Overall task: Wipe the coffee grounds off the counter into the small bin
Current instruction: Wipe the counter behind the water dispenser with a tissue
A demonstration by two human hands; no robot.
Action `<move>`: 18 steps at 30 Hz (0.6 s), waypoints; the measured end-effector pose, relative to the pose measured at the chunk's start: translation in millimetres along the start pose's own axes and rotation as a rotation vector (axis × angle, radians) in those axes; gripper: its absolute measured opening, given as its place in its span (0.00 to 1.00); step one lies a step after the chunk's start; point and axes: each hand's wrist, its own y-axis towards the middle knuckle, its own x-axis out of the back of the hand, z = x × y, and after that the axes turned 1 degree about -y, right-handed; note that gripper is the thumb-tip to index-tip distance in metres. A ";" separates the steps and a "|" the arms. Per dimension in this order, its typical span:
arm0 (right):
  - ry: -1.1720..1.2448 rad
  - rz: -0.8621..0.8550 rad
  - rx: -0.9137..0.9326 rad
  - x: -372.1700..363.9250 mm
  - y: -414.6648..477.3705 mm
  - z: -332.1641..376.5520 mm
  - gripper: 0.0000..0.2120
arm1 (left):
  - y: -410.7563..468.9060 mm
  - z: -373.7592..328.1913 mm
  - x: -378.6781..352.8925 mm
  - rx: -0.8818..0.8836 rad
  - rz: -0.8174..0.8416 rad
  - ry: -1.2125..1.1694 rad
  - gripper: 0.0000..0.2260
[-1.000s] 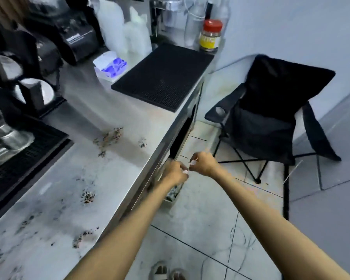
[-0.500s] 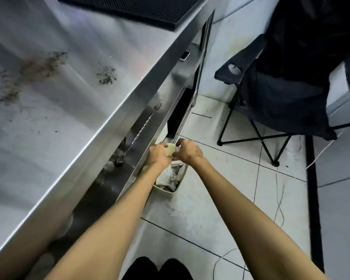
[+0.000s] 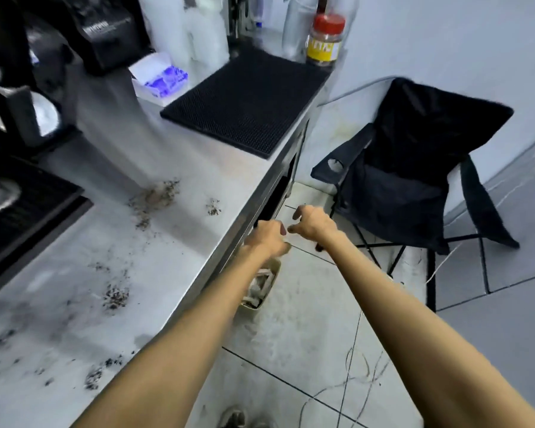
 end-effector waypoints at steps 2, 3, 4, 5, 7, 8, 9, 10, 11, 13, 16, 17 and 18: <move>-0.043 -0.019 0.044 40.0 -17.7 19.4 0.17 | -20.2 -19.5 41.7 -0.038 -0.042 -0.003 0.16; -0.066 -0.028 0.082 57.4 -25.9 32.8 0.17 | -30.1 -24.9 63.7 -0.043 -0.066 -0.006 0.16; -0.086 -0.038 0.122 72.5 -32.8 48.7 0.17 | -39.2 -27.4 86.3 -0.044 -0.099 -0.012 0.15; -0.106 -0.049 0.166 85.5 -39.5 66.6 0.17 | -48.8 -26.9 108.6 -0.034 -0.130 -0.021 0.15; -0.117 -0.061 0.261 103.6 -51.8 106.6 0.19 | -68.6 -15.8 149.5 0.010 -0.195 -0.040 0.16; -0.105 -0.060 0.309 108.6 -58.1 128.2 0.20 | -79.1 -6.5 168.1 0.031 -0.235 -0.048 0.17; -0.096 -0.055 0.368 110.7 -65.5 151.7 0.20 | -92.2 6.1 185.7 0.058 -0.272 -0.065 0.16; -0.091 -0.046 0.425 109.6 -71.7 175.0 0.20 | -106.2 20.7 200.7 0.084 -0.301 -0.081 0.16; -0.096 -0.035 0.484 106.2 -79.3 197.9 0.20 | -120.8 35.4 213.9 0.114 -0.320 -0.092 0.16; -0.132 -0.002 0.603 90.1 -97.4 247.3 0.20 | -154.1 71.8 235.0 0.196 -0.362 -0.085 0.16; -0.217 0.071 0.773 52.6 -130.4 319.5 0.19 | -211.8 130.3 255.4 0.355 -0.412 -0.084 0.15; -0.245 0.104 0.824 38.3 -144.1 342.2 0.19 | -231.1 151.8 259.9 0.415 -0.432 -0.094 0.15; -0.273 0.143 0.873 23.2 -158.4 363.9 0.19 | -250.2 173.2 263.2 0.480 -0.444 -0.109 0.15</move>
